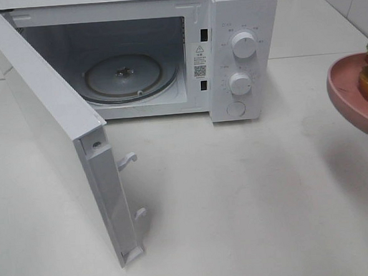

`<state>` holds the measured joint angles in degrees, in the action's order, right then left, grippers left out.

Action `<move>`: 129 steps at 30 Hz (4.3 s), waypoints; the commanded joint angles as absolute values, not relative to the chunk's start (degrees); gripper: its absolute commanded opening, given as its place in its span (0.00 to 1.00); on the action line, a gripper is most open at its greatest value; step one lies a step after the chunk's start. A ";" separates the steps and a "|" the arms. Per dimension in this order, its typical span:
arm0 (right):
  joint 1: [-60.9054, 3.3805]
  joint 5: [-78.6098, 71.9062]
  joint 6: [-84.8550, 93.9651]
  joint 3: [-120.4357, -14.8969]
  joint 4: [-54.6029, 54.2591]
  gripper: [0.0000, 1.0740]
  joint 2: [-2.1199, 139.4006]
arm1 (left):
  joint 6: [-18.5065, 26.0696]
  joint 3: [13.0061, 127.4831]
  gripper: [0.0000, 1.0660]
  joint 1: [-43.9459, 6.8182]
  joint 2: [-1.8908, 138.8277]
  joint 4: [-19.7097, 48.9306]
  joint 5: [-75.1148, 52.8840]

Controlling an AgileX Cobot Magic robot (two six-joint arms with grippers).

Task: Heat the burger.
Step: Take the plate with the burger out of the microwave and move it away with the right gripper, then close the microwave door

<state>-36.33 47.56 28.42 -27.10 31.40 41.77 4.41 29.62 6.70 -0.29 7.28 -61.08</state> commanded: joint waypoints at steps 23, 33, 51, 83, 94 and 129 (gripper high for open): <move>-36.15 49.33 -16.21 -24.92 50.71 0.00 55.81 | 4.13 29.56 0.92 6.88 -1.38 7.56 -61.25; -36.15 49.45 -30.48 -24.98 52.25 0.00 67.21 | 4.13 29.56 0.92 6.88 -1.38 7.56 -61.25; -36.04 49.45 -53.23 -30.37 53.57 0.02 90.76 | 4.13 29.56 0.92 6.88 -1.38 7.56 -61.25; -36.21 46.35 -63.03 -33.63 54.03 0.54 103.02 | 4.13 29.56 0.92 6.88 -1.38 7.56 -61.25; -36.21 44.75 -47.10 -33.63 42.80 0.57 86.80 | 4.13 29.56 0.92 6.88 -1.38 7.56 -61.25; -36.21 64.74 -14.32 -33.52 14.15 0.71 31.68 | 4.13 29.56 0.92 6.88 -1.38 7.56 -61.25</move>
<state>-36.33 62.62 -15.36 -33.29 14.38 34.66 4.41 29.62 6.70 -0.29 7.28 -61.08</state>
